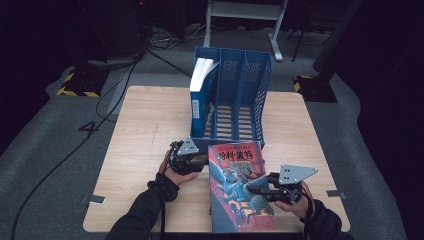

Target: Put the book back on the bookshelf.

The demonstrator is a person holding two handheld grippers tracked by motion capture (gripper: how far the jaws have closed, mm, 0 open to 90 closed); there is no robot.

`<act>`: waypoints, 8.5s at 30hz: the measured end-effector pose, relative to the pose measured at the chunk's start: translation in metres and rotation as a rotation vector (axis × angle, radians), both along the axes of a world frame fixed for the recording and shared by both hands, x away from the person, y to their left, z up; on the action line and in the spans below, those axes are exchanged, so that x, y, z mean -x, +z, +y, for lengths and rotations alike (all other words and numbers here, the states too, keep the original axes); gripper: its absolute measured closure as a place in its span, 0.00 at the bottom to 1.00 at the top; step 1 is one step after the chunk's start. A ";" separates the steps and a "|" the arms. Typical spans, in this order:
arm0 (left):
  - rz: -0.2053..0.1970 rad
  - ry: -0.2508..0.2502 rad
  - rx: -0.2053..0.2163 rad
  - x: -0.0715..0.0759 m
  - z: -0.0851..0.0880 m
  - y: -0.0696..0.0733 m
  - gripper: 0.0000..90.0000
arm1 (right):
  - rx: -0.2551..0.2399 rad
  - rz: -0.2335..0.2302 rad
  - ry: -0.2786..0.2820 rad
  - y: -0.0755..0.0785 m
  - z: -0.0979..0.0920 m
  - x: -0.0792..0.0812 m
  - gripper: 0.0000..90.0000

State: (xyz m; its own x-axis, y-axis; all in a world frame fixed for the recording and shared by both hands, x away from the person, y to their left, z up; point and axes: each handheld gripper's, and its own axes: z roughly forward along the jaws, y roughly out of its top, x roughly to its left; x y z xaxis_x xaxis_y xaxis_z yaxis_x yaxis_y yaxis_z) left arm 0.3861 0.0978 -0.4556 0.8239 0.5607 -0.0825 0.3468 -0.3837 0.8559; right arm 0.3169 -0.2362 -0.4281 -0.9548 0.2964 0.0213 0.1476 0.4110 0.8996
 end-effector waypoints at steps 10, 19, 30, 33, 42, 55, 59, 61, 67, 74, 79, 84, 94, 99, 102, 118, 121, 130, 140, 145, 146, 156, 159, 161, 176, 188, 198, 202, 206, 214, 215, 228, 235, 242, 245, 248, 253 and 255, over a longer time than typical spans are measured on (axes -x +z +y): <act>-0.015 -0.074 0.093 0.004 0.000 0.021 0.92 | -0.002 -0.038 0.001 0.011 -0.003 0.001 0.80; -0.046 -0.115 0.119 -0.001 -0.010 0.032 0.99 | -0.002 -0.055 0.023 0.016 -0.004 0.000 0.79; -0.061 -0.140 0.144 -0.003 -0.014 0.039 1.00 | -0.011 -0.005 -0.018 0.015 0.001 -0.011 0.78; -0.066 -0.133 0.148 -0.004 -0.015 0.041 1.00 | -0.001 -0.025 -0.022 0.018 0.002 -0.012 0.80; -0.134 -0.136 0.210 -0.005 -0.014 0.065 1.00 | -0.034 -0.124 -0.065 0.028 0.003 -0.011 0.85; -0.218 -0.187 0.276 0.002 -0.020 0.096 1.00 | -0.046 -0.279 -0.136 0.045 -0.003 -0.003 0.92; -0.245 -0.186 0.269 0.007 -0.022 0.100 1.00 | -0.033 -0.326 -0.148 0.048 -0.004 0.000 0.92; -0.261 -0.194 0.277 0.009 -0.022 0.102 1.00 | -0.025 -0.357 -0.159 0.049 -0.004 0.001 0.93; -0.281 -0.218 0.294 0.019 -0.022 0.106 1.00 | -0.057 -0.401 -0.144 0.048 -0.006 0.007 0.94; -0.293 -0.219 0.251 0.035 -0.021 0.102 0.91 | -0.071 -0.406 -0.106 0.047 -0.013 0.021 0.94; -0.303 -0.184 0.181 0.046 -0.018 0.096 0.79 | -0.068 -0.404 -0.096 0.047 -0.016 0.026 0.94; -0.291 -0.164 0.125 0.060 -0.010 0.087 0.69 | -0.076 -0.404 -0.087 0.046 -0.018 0.028 0.94; -0.218 -0.148 0.010 0.075 -0.002 0.066 0.55 | -0.070 -0.419 -0.086 0.046 -0.018 0.030 0.94; -0.156 -0.166 -0.008 0.079 0.001 0.052 0.46 | -0.073 -0.418 -0.086 0.045 -0.018 0.030 0.94; -0.134 -0.158 -0.011 0.081 0.001 0.044 0.42 | -0.072 -0.418 -0.088 0.045 -0.018 0.031 0.94; -0.090 -0.262 -0.015 0.080 -0.036 0.029 0.44 | -0.068 -0.419 -0.091 0.046 -0.017 0.034 0.94; -0.102 -0.261 0.053 0.073 -0.038 0.037 0.49 | -0.065 -0.420 -0.094 0.046 -0.017 0.034 0.94; -0.186 -0.274 0.137 0.059 -0.050 0.066 0.56 | -0.059 -0.426 -0.095 0.047 -0.017 0.036 0.93; -0.198 -0.252 0.163 0.051 -0.058 0.089 0.51 | -0.059 -0.426 -0.112 0.046 -0.015 0.035 0.92; -0.175 -0.255 0.178 0.047 -0.063 0.089 0.50 | -0.063 -0.423 -0.124 0.046 -0.015 0.033 0.91; -0.177 -0.258 0.176 0.046 -0.063 0.090 0.51 | -0.061 -0.424 -0.126 0.045 -0.015 0.033 0.91; -0.213 -0.276 0.181 0.056 -0.058 0.092 0.76 | -0.068 -0.363 -0.216 0.038 -0.037 0.027 0.70; -0.226 -0.280 0.176 0.058 -0.057 0.092 0.78 | -0.047 -0.352 -0.270 0.034 -0.046 0.026 0.65; -0.228 -0.277 0.173 0.059 -0.057 0.092 0.79 | -0.027 -0.330 -0.282 0.030 -0.051 0.024 0.60; -0.225 -0.242 0.195 0.060 -0.059 0.090 0.79 | 0.142 -0.099 -0.463 -0.029 -0.107 -0.005 0.38; -0.238 -0.186 0.177 0.054 -0.066 0.089 0.78 | 0.211 0.076 -0.553 -0.066 -0.132 -0.025 0.33; -0.231 -0.178 0.199 0.048 -0.080 0.092 0.81 | 0.241 0.136 -0.574 -0.076 -0.133 -0.030 0.28; -0.252 -0.192 0.193 0.049 -0.090 0.097 0.82 | 0.243 0.135 -0.572 -0.076 -0.133 -0.030 0.27; -0.277 -0.210 0.190 0.051 -0.098 0.104 0.82 | 0.243 0.135 -0.571 -0.076 -0.132 -0.030 0.27; -0.332 -0.182 0.186 0.049 -0.100 0.120 0.83 | 0.244 0.135 -0.571 -0.076 -0.132 -0.030 0.27; -0.339 -0.173 0.181 0.048 -0.099 0.121 0.83 | 0.244 0.136 -0.571 -0.076 -0.132 -0.030 0.27; -0.401 -0.023 0.218 0.038 -0.058 0.147 0.83 | 0.248 0.136 -0.562 -0.076 -0.132 -0.032 0.25; -0.420 0.072 0.225 0.027 -0.037 0.152 0.83 | 0.248 0.136 -0.557 -0.076 -0.132 -0.032 0.24; -0.416 0.147 0.217 0.008 -0.031 0.152 0.83 | 0.249 0.137 -0.556 -0.076 -0.131 -0.032 0.24; -0.406 0.177 0.214 -0.002 -0.031 0.150 0.83 | 0.249 0.137 -0.555 -0.076 -0.131 -0.032 0.24; -0.391 0.201 0.204 -0.012 -0.034 0.147 0.83 | 0.249 0.138 -0.554 -0.076 -0.131 -0.031 0.24; -0.379 0.233 0.207 -0.028 -0.038 0.144 0.83 | 0.249 0.135 -0.552 -0.076 -0.132 -0.030 0.24; -0.380 0.249 0.210 -0.035 -0.039 0.143 0.83 | 0.249 0.135 -0.554 -0.076 -0.131 -0.030 0.24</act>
